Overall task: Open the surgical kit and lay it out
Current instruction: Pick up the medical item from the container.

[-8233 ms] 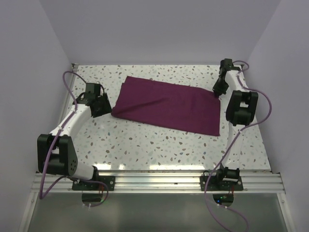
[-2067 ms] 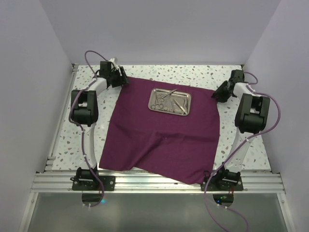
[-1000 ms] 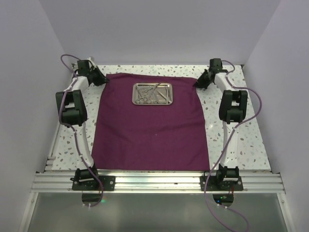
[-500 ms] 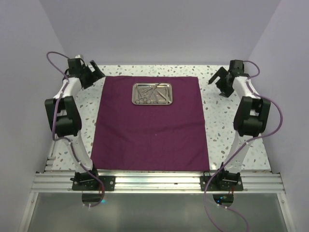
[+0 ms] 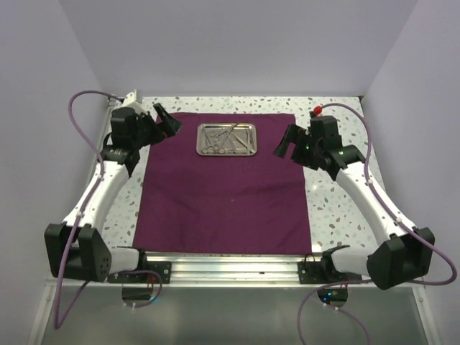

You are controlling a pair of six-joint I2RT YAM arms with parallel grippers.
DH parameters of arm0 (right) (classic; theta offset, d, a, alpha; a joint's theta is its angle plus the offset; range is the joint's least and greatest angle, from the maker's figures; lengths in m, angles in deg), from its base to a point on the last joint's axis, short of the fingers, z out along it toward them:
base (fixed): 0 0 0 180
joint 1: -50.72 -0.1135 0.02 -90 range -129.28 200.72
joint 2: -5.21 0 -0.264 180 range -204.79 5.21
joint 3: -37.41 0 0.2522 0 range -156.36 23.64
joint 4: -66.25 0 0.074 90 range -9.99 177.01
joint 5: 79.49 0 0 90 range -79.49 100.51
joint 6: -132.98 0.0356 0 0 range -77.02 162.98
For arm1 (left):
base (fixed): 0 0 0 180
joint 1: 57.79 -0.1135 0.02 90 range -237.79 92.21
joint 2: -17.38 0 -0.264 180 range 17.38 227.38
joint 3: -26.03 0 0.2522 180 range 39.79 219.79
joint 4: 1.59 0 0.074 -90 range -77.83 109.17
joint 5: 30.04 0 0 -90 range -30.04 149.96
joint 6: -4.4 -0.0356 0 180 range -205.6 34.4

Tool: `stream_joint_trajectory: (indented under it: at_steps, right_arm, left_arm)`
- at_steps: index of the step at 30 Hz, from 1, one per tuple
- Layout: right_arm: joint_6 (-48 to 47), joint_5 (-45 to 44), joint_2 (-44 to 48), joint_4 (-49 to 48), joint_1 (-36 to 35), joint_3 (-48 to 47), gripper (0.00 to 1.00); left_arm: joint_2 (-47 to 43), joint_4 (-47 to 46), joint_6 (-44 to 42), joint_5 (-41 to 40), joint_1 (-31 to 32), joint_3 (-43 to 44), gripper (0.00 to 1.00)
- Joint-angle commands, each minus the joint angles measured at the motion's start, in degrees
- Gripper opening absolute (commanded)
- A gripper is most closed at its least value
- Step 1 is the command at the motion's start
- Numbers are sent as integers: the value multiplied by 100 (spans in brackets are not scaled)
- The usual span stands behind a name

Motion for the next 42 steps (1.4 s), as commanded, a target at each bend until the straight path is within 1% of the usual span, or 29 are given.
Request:
stream_joint_trajectory:
  at_steps: [1, 2, 3, 4, 5, 6, 7, 8, 9, 10, 11, 12, 13, 14, 15, 16, 17, 19, 22, 25, 30, 35, 37, 42]
  right_arm:
    - [-5, -667, 118, 633, -18, 186, 98]
    - [-75, -589, 22, 669, -27, 186, 98]
    - [-110, -431, -31, 696, -27, 186, 98]
    - [-180, -212, -110, 731, -18, 160, 98]
    - [-216, -184, -154, 714, -53, 151, 98]
    - [-207, -166, -215, 713, -53, 160, 98]
    - [-224, -183, -242, 705, -44, 142, 98]
    - [-259, -201, -286, 696, -44, 116, 99]
    - [-347, -227, -356, 696, -44, 20, 98]
    - [-409, -271, -531, 835, -44, -94, 98]
    - [-479, -358, -672, 993, -44, -261, 98]
    - [-654, -403, -803, 1169, -44, -602, 98]
    - [-690, -499, -1022, 1414, -44, -744, 97]
    - [-743, -596, -1103, 1486, -53, -841, 97]
    - [-761, -623, -1165, 1522, -53, -964, 97]
    - [-761, -632, -1200, 1557, -53, -1009, 97]
    - [-726, -667, -1253, 1575, -53, -1035, 97]
    - [-647, -702, -1288, 1644, -53, -1097, 97]
    - [-480, -693, -1271, 1610, -44, -1045, 97]
    - [-453, -623, -1253, 1496, -53, -913, 97]
    - [-752, -755, -1499, 1618, -53, -939, 96]
    - [-840, -843, -1464, 1575, -53, -825, 97]
    - [-857, -825, -1447, 1549, -53, -772, 97]
    - [-980, -851, -1464, 1531, -36, -675, 97]
  left_arm:
    - [1171, -175, 656, 1013, -214, 260, 98]
    - [1315, 34, 157, 228, 42, 518, 96]
    - [1430, 123, -30, -24, 270, 730, 95]
    - [1701, 141, -154, -104, 490, 1080, 95]
    - [1886, 281, -216, -175, 519, 1301, 92]
    - [2132, 535, -260, -506, 528, 1608, 90]
    - [2421, 824, -304, -701, 528, 2368, 87]
    - [3059, 1306, -374, -833, 536, 2749, 78]
    - [3388, 1493, -506, -939, 554, 3110, 74]
    - [4017, 1869, -559, -1010, 606, 3844, 71]
    - [4328, 2064, -603, -1063, 659, 4217, 62]
    - [4627, 2214, -708, -1333, 703, 4586, 60]
    - [4900, 2355, -744, -1423, 799, 5243, 59]
    - [5390, 2539, -770, -1528, 844, 5545, 56]
    - [5604, 2611, -788, -1564, 905, 5818, 55]
    - [5806, 2655, -788, -1582, 932, 6290, 55]
    - [6139, 2751, -788, -1591, 949, 6495, 51]
    - [6500, 2831, -744, -1661, 976, 6943, 48]
    - [6686, 2761, -718, -1722, 976, 7095, 43]
    - [6748, 2682, -674, -1740, 993, 7086, 42]
    - [6862, 2717, -630, -1907, 1116, 7086, 40]
    - [6986, 2848, -551, -2162, 1222, 7051, 36]
    - [7012, 2840, -498, -2127, 1231, 6938, 35]
    - [6986, 2831, -410, -2329, 1283, 6700, 33]
